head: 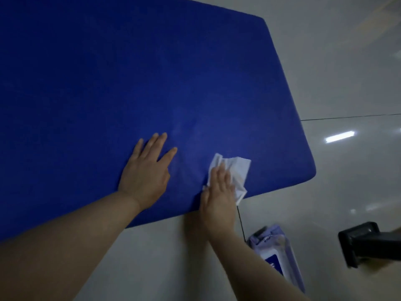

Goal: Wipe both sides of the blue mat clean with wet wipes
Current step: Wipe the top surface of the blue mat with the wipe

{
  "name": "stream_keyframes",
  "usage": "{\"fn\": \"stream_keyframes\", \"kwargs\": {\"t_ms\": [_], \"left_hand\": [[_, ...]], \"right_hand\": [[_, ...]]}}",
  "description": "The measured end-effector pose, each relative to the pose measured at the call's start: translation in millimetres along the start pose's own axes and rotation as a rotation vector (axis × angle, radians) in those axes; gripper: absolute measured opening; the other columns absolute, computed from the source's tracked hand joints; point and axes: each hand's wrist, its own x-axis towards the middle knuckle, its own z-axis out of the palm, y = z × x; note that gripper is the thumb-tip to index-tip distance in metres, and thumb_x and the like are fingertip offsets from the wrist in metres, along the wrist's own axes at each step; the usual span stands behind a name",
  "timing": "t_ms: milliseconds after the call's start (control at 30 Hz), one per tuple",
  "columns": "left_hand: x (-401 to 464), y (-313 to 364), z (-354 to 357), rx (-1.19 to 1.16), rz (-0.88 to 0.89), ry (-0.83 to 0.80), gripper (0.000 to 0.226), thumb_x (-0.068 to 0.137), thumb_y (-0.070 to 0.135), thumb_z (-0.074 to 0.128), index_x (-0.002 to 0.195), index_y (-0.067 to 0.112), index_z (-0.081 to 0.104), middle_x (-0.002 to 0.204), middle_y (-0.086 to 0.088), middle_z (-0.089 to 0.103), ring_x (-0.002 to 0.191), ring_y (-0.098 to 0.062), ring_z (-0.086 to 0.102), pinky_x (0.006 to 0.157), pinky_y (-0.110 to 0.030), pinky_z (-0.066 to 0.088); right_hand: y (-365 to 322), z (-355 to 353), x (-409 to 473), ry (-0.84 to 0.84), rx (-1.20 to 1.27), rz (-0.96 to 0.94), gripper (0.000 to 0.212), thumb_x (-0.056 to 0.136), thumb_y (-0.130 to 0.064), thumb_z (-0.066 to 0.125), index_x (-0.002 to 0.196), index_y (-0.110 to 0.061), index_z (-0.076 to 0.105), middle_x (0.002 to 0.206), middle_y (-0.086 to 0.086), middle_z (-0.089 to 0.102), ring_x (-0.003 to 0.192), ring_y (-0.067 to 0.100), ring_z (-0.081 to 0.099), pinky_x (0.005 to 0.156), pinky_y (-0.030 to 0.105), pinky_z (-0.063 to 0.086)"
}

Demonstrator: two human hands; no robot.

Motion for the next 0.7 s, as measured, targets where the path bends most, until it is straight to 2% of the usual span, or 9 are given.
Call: {"fn": "stream_keyframes", "kwargs": {"t_ms": [67,133,200,300,433,467,500,600,700], "left_hand": [[-31.0,-17.3,-7.3,0.061,-0.072,-0.011,0.051,0.087,0.023,0.039,0.133,0.008,0.056,0.148,-0.021,0.039,0.135,-0.036,0.037,0.111,-0.054,0.017],[-53.7,-33.1,-14.1,0.11,-0.104,-0.05,0.056,0.088,0.028,0.029,0.135,0.01,0.053,0.149,-0.019,0.037,0.136,-0.033,0.035,0.113,-0.052,0.01],[-60.8,-42.8,-16.4,0.117,-0.099,-0.086,0.056,0.089,0.029,0.027,0.139,0.013,0.049,0.152,-0.016,0.033,0.138,-0.03,0.03,0.114,-0.048,0.002],[-54.5,-46.5,-14.7,0.092,-0.09,-0.087,0.056,0.088,0.029,0.029,0.14,0.014,0.046,0.153,-0.015,0.032,0.14,-0.029,0.026,0.115,-0.045,-0.001],[-55.7,-49.1,-15.7,0.058,-0.069,-0.095,0.056,0.087,0.028,0.03,0.138,0.013,0.048,0.152,-0.016,0.033,0.139,-0.031,0.027,0.115,-0.045,0.0],[-55.9,-49.1,-16.2,0.047,-0.066,-0.1,0.056,0.087,0.028,0.03,0.138,0.013,0.048,0.152,-0.016,0.033,0.139,-0.031,0.027,0.115,-0.045,0.0],[-55.1,-49.0,-16.5,0.034,-0.064,-0.106,0.056,0.087,0.029,0.03,0.138,0.014,0.048,0.152,-0.016,0.033,0.14,-0.03,0.027,0.115,-0.045,0.0],[-53.7,-51.0,-16.2,0.023,-0.065,-0.106,0.056,0.087,0.029,0.031,0.137,0.013,0.051,0.152,-0.016,0.033,0.14,-0.031,0.027,0.115,-0.046,0.001],[-53.7,-51.7,-14.8,0.022,-0.071,-0.122,0.057,0.087,0.029,0.03,0.137,0.014,0.05,0.152,-0.017,0.033,0.14,-0.031,0.026,0.115,-0.048,0.002]], "right_hand": [[-6.1,-0.2,-12.9,-0.114,0.022,-0.14,0.062,0.091,-0.038,0.015,0.148,-0.014,0.014,0.157,-0.003,0.005,0.145,0.013,-0.003,0.118,0.025,-0.008],[3.3,-4.7,-12.9,-0.158,0.021,-0.148,0.06,0.091,-0.043,0.008,0.148,-0.025,0.004,0.156,-0.012,-0.006,0.144,0.002,-0.014,0.118,0.026,-0.009],[9.5,0.1,-5.5,-0.018,0.004,-0.005,0.06,0.092,-0.042,0.008,0.15,-0.025,0.007,0.156,-0.013,-0.004,0.145,0.003,-0.01,0.118,0.026,-0.009],[-20.1,19.0,1.3,0.164,0.046,0.25,0.061,0.092,-0.033,0.018,0.151,-0.019,0.014,0.156,-0.009,0.003,0.147,0.017,0.001,0.119,0.033,-0.003],[-52.2,36.3,-32.3,0.021,0.039,-0.124,0.058,0.09,-0.024,0.036,0.146,-0.014,0.032,0.155,0.005,0.026,0.144,0.024,0.017,0.116,0.042,0.012],[-42.9,30.9,-30.4,0.014,0.036,-0.147,0.056,0.092,-0.022,0.036,0.147,-0.013,0.031,0.155,0.007,0.026,0.145,0.025,0.019,0.115,0.043,0.014],[-28.5,23.0,-22.3,0.035,0.013,-0.085,0.056,0.095,-0.022,0.034,0.15,-0.013,0.025,0.158,0.008,0.019,0.146,0.024,0.014,0.117,0.045,0.012],[10.3,-5.2,8.4,-0.001,-0.09,0.364,0.058,0.102,-0.027,0.023,0.151,-0.026,-0.009,0.158,-0.004,-0.018,0.146,0.017,-0.015,0.119,0.046,-0.004],[1.7,-10.3,23.0,0.024,0.018,0.508,0.055,0.103,-0.024,0.024,0.152,-0.027,-0.002,0.159,-0.006,-0.013,0.146,0.017,-0.013,0.119,0.042,-0.004]]}}
